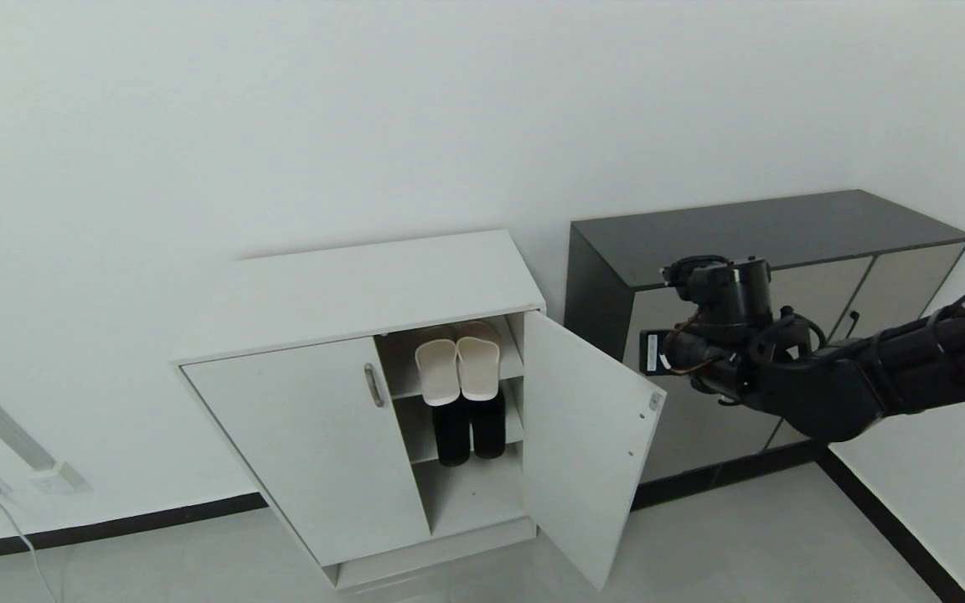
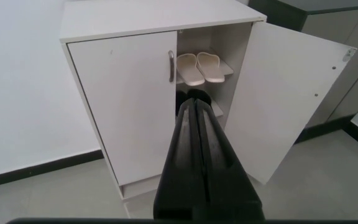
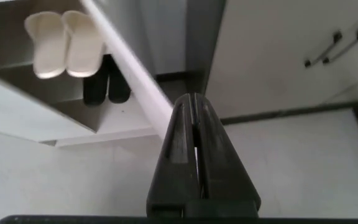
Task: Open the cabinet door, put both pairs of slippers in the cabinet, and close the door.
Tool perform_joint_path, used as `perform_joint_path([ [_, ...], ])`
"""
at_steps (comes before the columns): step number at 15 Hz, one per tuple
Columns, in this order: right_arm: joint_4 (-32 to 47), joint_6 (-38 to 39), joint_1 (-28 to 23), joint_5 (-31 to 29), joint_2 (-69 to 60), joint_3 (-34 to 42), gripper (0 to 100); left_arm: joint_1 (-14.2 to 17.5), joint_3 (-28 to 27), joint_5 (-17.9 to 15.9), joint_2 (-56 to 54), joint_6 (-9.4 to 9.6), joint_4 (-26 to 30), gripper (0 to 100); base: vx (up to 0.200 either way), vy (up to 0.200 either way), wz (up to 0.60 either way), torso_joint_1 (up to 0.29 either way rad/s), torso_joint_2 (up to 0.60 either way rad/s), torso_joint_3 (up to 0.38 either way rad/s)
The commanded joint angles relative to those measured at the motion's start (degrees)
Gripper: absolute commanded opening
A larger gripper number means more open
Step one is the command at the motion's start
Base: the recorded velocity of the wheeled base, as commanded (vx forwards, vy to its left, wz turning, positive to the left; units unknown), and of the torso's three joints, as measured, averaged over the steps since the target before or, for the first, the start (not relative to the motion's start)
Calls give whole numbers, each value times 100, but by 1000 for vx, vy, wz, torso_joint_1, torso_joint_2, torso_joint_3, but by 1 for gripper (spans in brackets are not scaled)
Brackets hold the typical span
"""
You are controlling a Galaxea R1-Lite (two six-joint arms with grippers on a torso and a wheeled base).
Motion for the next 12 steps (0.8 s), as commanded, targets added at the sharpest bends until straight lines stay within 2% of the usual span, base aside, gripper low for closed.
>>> perform_joint_path([
  [1,-13,17,-149,50,291,-52,0,1,1,1,-1,-1,0,0,0,0,0,0,0,0],
  [7,-409,8,-298,138,783,-105,0,1,1,1,-1,-1,0,0,0,0,0,0,0,0],
  [12,-435,-1,-298,138,933,-175,0,1,1,1,-1,-1,0,0,0,0,0,0,0,0],
])
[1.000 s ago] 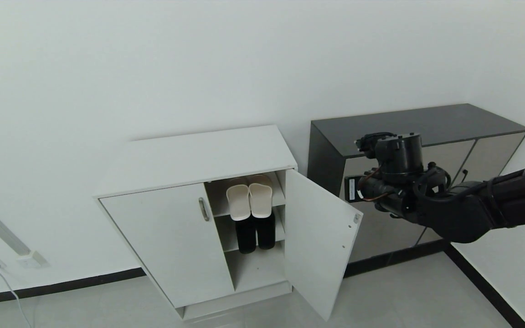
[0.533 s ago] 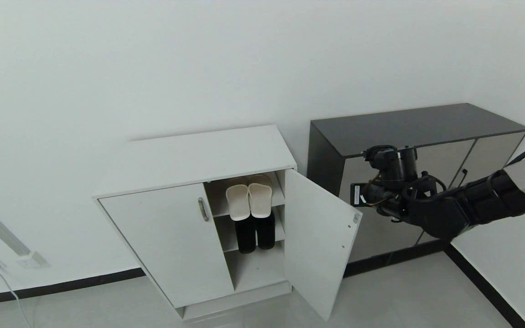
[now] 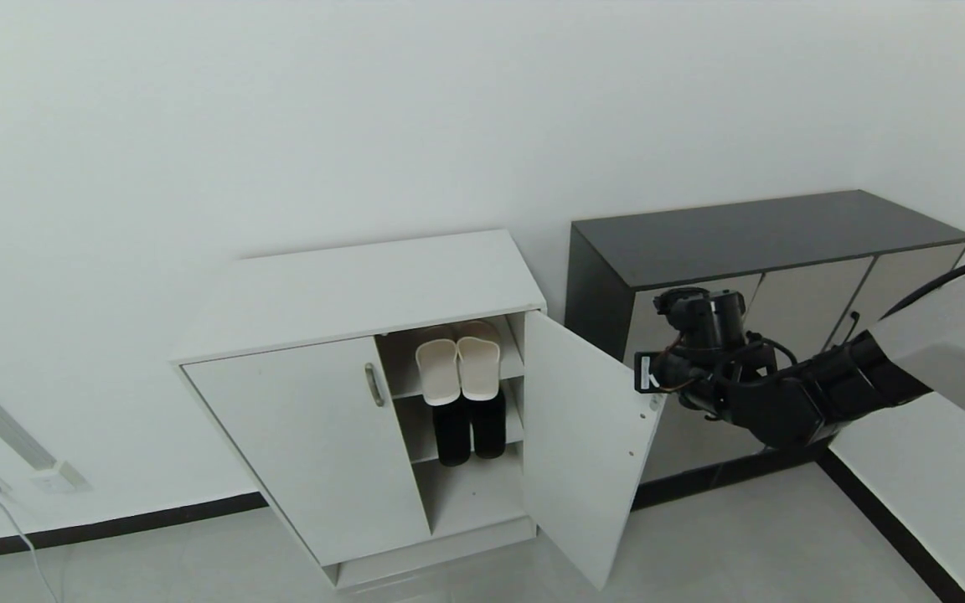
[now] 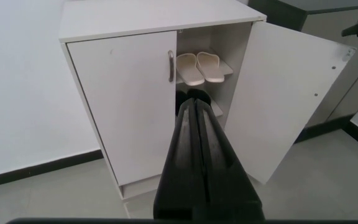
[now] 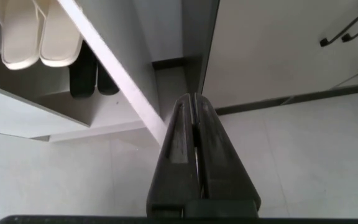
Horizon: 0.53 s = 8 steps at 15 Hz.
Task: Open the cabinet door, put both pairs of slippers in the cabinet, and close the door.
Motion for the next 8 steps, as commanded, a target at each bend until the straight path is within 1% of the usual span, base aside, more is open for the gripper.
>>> perform_joint_path([
  [1,-3,8,4,-1,63,8,0,-1,1,1,-1,-1,0,0,0,0,0,0,0,0],
  [8,-3,-9,92,-19,54,52,0,-1,1,1,-1,-1,0,0,0,0,0,0,0,0],
])
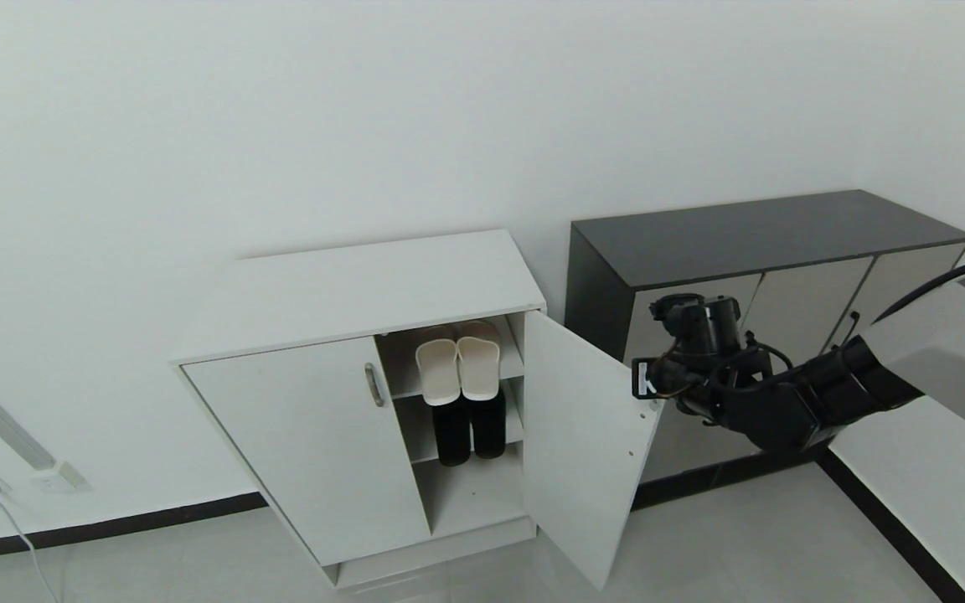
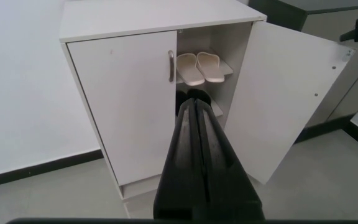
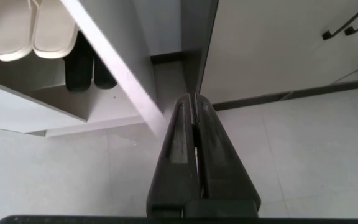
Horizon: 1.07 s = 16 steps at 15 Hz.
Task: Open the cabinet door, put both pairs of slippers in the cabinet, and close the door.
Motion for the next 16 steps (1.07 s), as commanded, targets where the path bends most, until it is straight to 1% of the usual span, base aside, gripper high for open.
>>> perform_joint_path([
  [1,-1,8,75,-12,-5,14,0,1,1,1,-1,-1,0,0,0,0,0,0,0,0],
  [5,-1,8,348,-29,-31,146,0,1,1,1,-1,-1,0,0,0,0,0,0,0,0],
  [8,-10,17,805,-65,-189,322,0,1,1,1,-1,-1,0,0,0,0,0,0,0,0],
  [11,16,43,1341,-56,-444,498,0,1,1,1,-1,-10,0,0,0,0,0,0,0,0],
  [12,7,43,1640,-65,-497,656,0,1,1,1,-1,-10,0,0,0,0,0,0,0,0],
  [13,-1,61,1772,-56,-523,726,0,1,1,1,-1,-10,0,0,0,0,0,0,0,0],
  [14,7,228,1974,-56,-620,744,0,1,1,1,-1,-10,0,0,0,0,0,0,0,0],
  [16,7,219,2167,-21,-796,858,0,1,1,1,-1,-10,0,0,0,0,0,0,0,0],
])
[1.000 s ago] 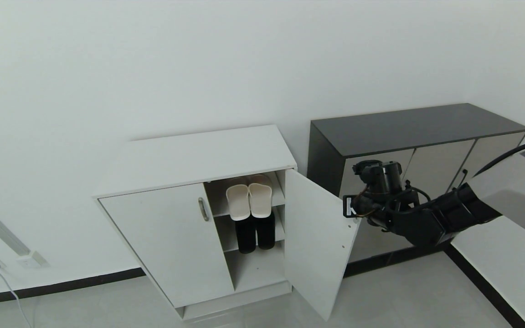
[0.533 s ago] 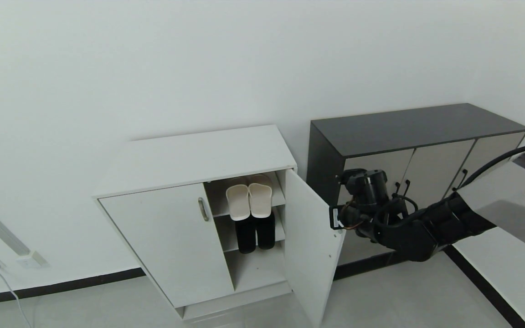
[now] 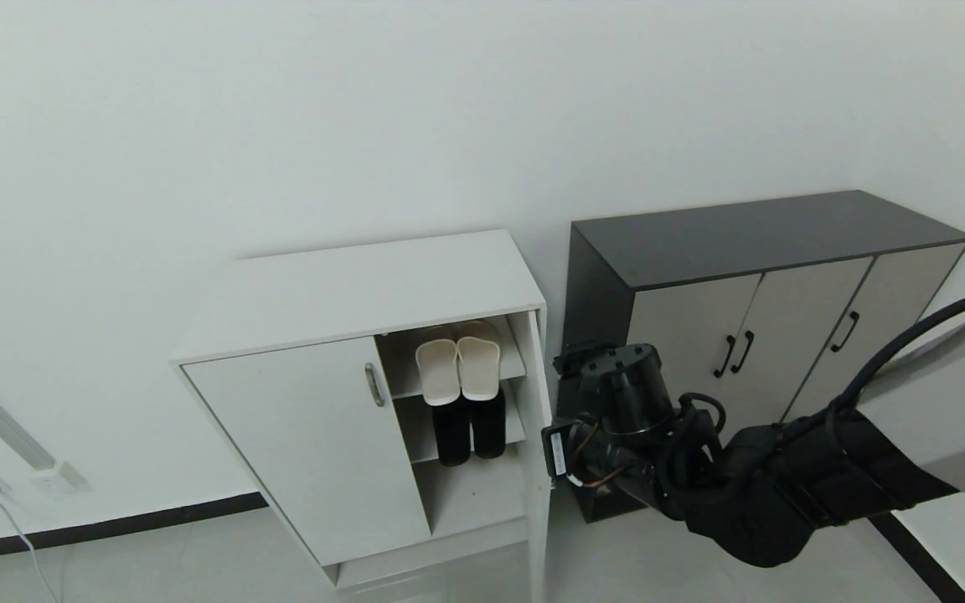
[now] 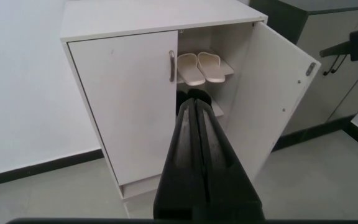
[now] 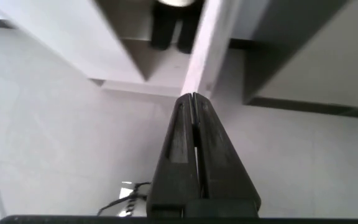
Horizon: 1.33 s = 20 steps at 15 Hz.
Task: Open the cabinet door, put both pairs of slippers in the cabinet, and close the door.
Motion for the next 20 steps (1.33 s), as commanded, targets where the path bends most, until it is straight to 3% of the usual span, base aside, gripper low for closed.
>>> perform_joint_path([
  [1,16,-18,217,36,-301,162,0,2,1,1,-1,-1,0,0,0,0,0,0,0,0],
  [7,-124,-203,225,71,-353,329,0,2,1,1,-1,-1,0,0,0,0,0,0,0,0],
  [12,-159,-194,217,273,-345,391,0,2,1,1,-1,-1,0,0,0,0,600,4,4,4],
  [17,-405,-220,102,335,-371,549,0,2,1,10,-1,-10,0,0,0,0,0,0,0,0],
  [20,-590,-379,-135,335,-600,1032,0,2,1,10,-1,-1,0,0,0,0,0,0,0,0],
])
